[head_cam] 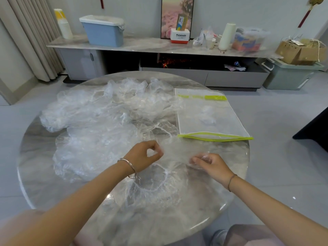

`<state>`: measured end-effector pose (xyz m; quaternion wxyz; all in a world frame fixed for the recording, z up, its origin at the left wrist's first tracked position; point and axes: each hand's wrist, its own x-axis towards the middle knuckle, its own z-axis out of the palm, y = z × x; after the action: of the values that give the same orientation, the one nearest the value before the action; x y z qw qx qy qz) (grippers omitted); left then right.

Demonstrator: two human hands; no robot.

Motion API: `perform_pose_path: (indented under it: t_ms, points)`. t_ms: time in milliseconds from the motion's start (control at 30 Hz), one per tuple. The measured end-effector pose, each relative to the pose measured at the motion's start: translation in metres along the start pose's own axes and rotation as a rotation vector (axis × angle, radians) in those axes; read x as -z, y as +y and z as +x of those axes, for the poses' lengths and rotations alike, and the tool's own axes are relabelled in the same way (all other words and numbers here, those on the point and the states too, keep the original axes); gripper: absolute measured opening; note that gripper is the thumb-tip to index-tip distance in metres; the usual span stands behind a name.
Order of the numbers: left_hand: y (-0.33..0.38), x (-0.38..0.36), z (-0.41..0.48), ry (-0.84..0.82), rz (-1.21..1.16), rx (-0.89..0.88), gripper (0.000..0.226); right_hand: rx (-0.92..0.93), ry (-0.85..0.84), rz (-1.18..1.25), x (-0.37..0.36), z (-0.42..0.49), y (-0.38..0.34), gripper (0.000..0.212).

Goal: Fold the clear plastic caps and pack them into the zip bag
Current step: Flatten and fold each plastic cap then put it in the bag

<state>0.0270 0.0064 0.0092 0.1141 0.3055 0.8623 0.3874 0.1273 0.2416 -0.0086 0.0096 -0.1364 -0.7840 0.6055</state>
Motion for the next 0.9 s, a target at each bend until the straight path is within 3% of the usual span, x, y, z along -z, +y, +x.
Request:
perform_pose_path:
  t_ms: [67, 167, 333, 433, 500, 567, 633, 700, 767, 900]
  points:
    - [0.006, -0.001, 0.001, -0.021, -0.156, 0.05, 0.013, -0.037, 0.027, 0.039, -0.002, 0.001, 0.002, 0.012]
    - [0.009, -0.006, 0.001, -0.001, -0.172, 0.095, 0.01, -0.066, 0.091, 0.032, -0.003, 0.003, 0.003, 0.01]
    - [-0.003, -0.012, 0.001, -0.02, -0.053, 0.175, 0.01, -0.1, 0.153, -0.117, 0.0, 0.007, 0.012, 0.02]
    - [-0.009, -0.017, 0.002, 0.021, 0.163, 0.193, 0.019, -0.08, 0.172, -0.332, 0.003, 0.01, 0.02, 0.024]
    - [-0.009, -0.024, -0.001, 0.159, 0.298, 0.1, 0.033, -0.061, 0.187, -0.428, 0.002, 0.01, 0.021, 0.021]
    - [-0.006, -0.033, -0.002, 0.248, 0.345, -0.111, 0.047, -0.045, 0.203, -0.48, 0.0, 0.01, 0.02, 0.017]
    - [-0.005, -0.042, 0.0, 0.184, 0.449, -0.271, 0.058, 0.051, 0.277, -0.571, -0.004, 0.007, 0.021, 0.024]
    - [-0.006, -0.052, 0.004, 0.009, 0.556, -0.288, 0.076, 0.27, 0.318, -0.762, -0.008, 0.007, 0.021, 0.038]
    - [-0.013, -0.06, 0.005, -0.142, 0.616, -0.19, 0.097, 0.384, 0.161, -0.93, -0.012, 0.008, 0.02, 0.055]
    - [-0.028, -0.068, 0.01, -0.241, 0.678, -0.092, 0.112, 0.23, -0.104, -1.082, -0.017, 0.013, 0.032, 0.087]
